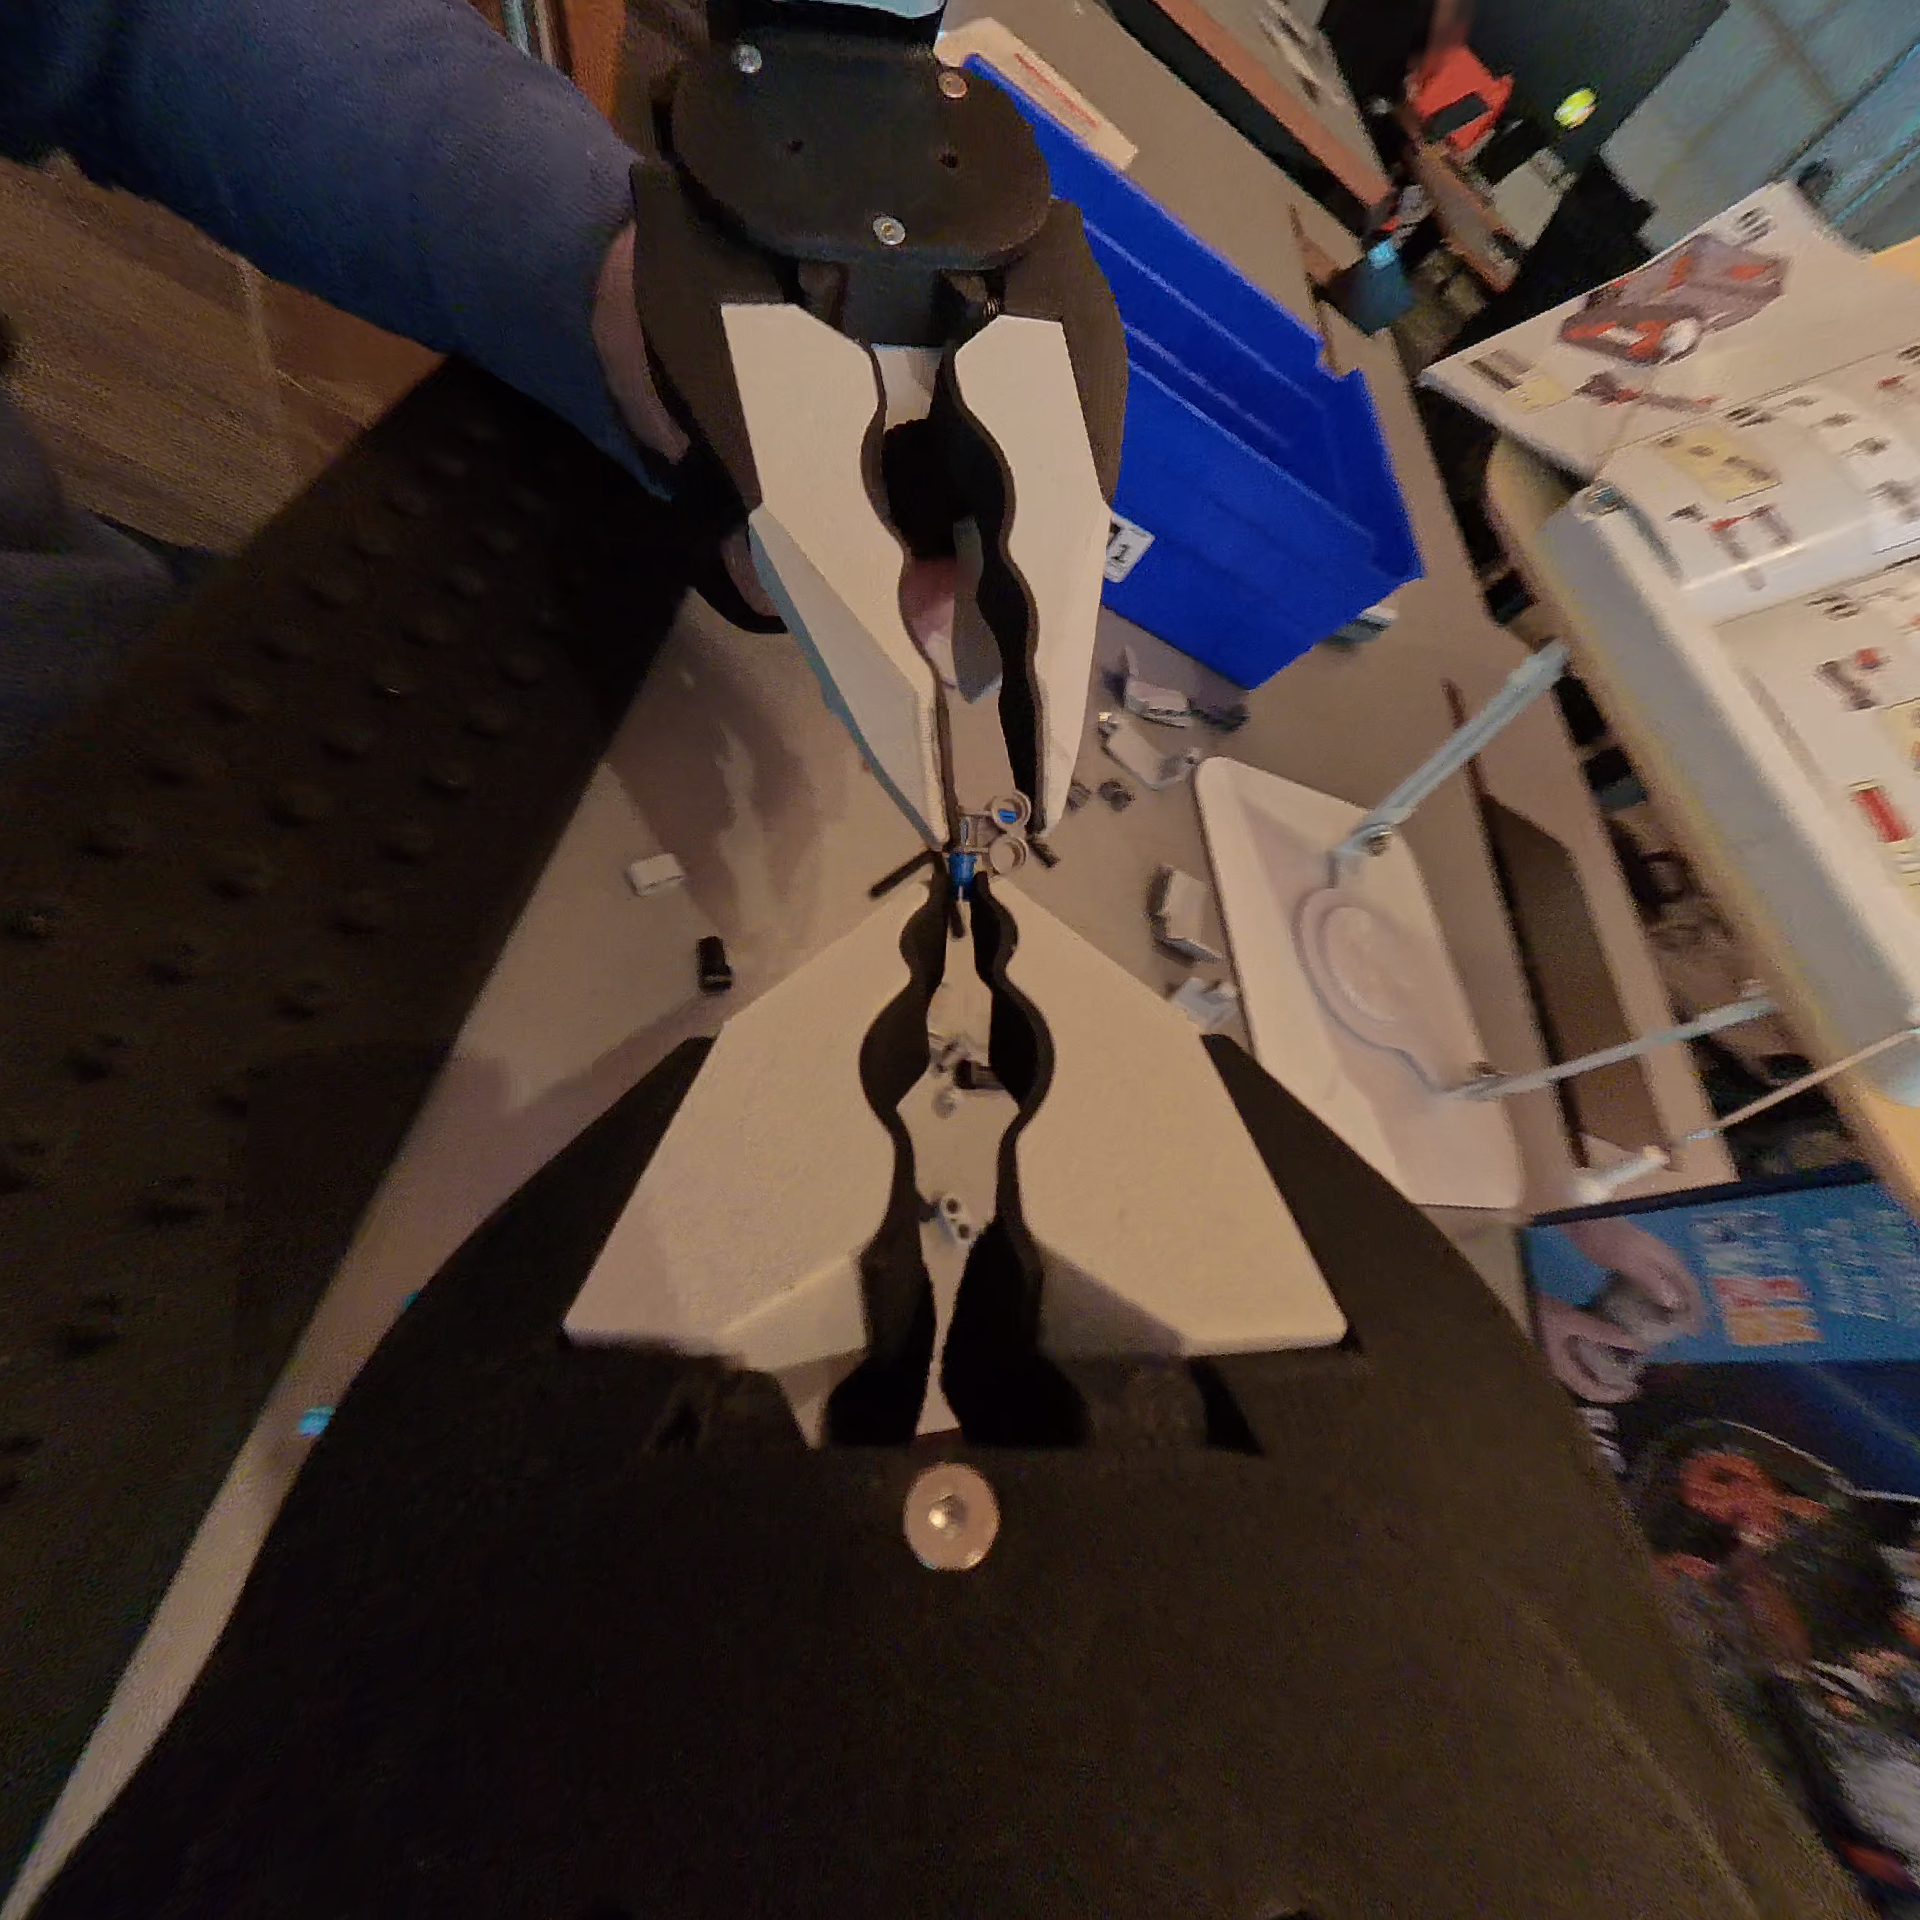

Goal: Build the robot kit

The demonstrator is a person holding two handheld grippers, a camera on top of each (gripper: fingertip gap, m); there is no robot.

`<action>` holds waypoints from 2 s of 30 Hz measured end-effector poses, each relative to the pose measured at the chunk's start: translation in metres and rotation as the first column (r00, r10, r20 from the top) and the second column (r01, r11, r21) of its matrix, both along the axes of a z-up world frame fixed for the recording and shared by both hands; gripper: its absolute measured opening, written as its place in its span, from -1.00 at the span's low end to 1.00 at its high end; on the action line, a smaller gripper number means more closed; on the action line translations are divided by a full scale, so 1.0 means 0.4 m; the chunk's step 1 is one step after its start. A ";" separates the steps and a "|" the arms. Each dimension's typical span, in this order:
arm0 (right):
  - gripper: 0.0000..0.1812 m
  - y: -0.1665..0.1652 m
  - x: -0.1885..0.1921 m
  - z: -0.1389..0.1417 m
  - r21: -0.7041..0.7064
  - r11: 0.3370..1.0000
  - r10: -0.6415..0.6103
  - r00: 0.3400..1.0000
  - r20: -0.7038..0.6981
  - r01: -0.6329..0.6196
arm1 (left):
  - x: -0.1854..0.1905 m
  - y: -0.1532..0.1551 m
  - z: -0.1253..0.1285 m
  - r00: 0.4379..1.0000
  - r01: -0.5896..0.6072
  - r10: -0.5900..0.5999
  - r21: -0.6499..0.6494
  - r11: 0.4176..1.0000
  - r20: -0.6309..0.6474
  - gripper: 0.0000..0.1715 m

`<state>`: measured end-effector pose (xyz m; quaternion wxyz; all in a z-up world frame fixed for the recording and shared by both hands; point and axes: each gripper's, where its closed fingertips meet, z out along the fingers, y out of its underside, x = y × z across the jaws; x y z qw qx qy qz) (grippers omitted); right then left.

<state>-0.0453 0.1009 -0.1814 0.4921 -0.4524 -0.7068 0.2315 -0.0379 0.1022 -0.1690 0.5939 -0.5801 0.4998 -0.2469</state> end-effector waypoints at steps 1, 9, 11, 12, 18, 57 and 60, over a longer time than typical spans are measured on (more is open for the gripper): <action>-0.98 0.005 -0.001 0.005 0.044 0.999 -0.021 1.000 -0.005 0.021 | 0.001 0.004 0.008 1.000 -0.003 0.004 -0.019 1.000 0.021 -0.85; -0.94 0.033 0.009 0.044 0.166 0.977 -0.122 0.991 -0.063 0.131 | 0.007 0.020 0.052 0.992 0.001 0.009 -0.078 0.997 0.123 -0.86; -0.89 0.041 0.017 0.049 0.128 0.982 -0.134 0.989 -0.068 0.142 | 0.004 0.022 0.064 0.988 -0.001 0.013 -0.079 0.997 0.151 -0.86; -0.88 0.040 0.018 0.053 0.094 0.986 -0.132 0.988 -0.080 0.139 | 0.003 0.023 0.071 0.986 -0.001 0.014 -0.077 0.997 0.169 -0.86; -0.88 0.034 0.014 0.069 0.034 0.990 -0.129 0.984 -0.122 0.134 | 0.005 0.026 0.088 0.977 -0.001 0.016 -0.068 0.998 0.215 -0.86; -0.95 0.044 0.024 0.178 -0.013 0.976 -0.206 0.915 -0.347 0.215 | 0.005 0.041 0.121 0.902 0.131 0.000 -0.273 0.953 0.433 -0.76; -0.95 0.045 0.028 0.188 -0.086 0.977 -0.214 0.901 -0.378 0.196 | 0.007 0.042 0.118 0.913 0.105 0.004 -0.244 0.964 0.408 -0.77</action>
